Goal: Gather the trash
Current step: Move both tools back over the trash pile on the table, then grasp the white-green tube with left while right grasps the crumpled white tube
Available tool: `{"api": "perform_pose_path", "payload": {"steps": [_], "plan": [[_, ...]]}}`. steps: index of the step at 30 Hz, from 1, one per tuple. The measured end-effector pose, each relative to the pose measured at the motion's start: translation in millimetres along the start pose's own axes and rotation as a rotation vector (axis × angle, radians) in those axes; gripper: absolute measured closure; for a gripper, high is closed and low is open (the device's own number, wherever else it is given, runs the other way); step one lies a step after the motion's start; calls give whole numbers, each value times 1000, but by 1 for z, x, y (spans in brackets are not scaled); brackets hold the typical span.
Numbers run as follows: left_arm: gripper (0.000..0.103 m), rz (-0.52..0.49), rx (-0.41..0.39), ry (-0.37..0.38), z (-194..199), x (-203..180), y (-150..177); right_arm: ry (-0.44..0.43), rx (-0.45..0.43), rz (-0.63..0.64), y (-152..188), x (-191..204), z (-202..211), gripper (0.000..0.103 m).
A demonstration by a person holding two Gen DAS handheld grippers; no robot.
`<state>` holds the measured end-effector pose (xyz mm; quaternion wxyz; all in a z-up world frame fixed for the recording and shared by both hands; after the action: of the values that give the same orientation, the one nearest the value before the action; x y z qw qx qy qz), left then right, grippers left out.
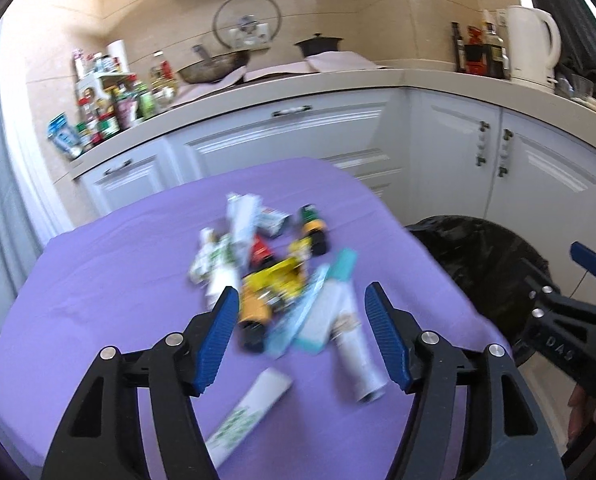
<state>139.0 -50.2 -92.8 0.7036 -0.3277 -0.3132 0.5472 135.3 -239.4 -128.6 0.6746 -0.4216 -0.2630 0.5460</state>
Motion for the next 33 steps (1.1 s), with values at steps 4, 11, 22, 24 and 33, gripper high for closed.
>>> {"api": "perform_pose_path", "payload": {"steps": [4,11,22,24,33], "plan": [[38,18,2,-26,12,24,16,-10,-6,24,6,17,13,19],[37,41,21,-52,25,56,45,-19,-11,75,17,44,30,19],[35,26,67,-5,22,58,73,-29,-16,115,22,61,42,19],[35,27,85,11,17,57,78,-31,-15,112,22,62,42,19],[59,38,123,68,4,55,92,-46,0,119,24,72,42,19]]}}
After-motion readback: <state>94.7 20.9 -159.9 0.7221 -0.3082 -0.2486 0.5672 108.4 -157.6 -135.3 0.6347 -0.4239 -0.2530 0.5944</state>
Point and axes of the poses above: each gripper's, at about its wrist camera, not at the fingertips, and z roughly against the way its jaws point, x to its left, y to its underside, the point moved 9 cm from there along -z, roughly the way its jaws point, and after that the axes turned 8 degrees about y, right-handed, at the moved point
